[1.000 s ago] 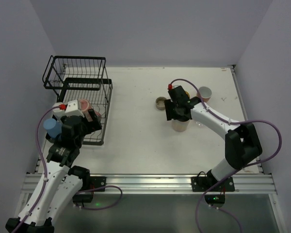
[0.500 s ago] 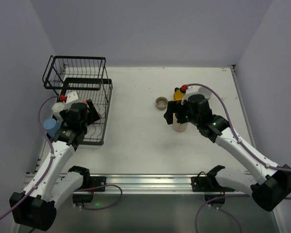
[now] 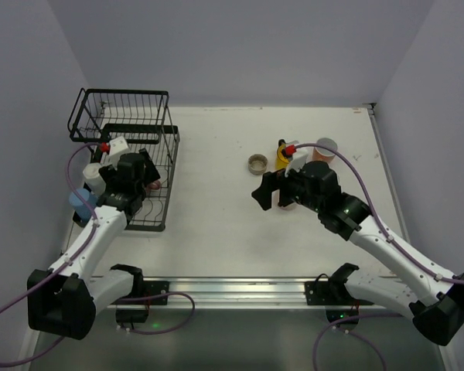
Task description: Unload the cups from the dish rack
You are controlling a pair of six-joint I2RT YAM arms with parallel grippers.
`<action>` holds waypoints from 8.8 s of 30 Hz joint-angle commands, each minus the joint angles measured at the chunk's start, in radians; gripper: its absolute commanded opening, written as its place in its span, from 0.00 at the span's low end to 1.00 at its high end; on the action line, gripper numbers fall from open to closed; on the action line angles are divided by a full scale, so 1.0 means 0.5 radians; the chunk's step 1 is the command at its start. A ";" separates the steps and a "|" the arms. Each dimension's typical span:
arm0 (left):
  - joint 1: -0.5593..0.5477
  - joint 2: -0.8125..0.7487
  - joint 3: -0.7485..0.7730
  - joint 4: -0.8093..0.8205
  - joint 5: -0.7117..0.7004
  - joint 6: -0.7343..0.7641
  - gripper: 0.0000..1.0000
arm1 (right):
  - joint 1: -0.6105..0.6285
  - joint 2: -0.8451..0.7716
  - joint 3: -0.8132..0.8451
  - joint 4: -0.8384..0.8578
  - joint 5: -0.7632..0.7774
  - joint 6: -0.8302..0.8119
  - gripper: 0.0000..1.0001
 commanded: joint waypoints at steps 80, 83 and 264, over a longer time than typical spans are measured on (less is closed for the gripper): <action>0.117 -1.403 -0.408 0.809 1.732 -0.845 0.00 | 0.477 0.475 -0.329 1.748 0.087 1.627 0.99; 0.113 -1.403 -0.500 1.058 1.861 -1.051 0.00 | 0.477 0.502 -0.305 1.733 0.087 1.657 0.99; -0.046 -1.093 -0.037 -0.368 0.954 0.289 1.00 | 0.321 0.649 0.511 -0.445 0.200 0.185 0.00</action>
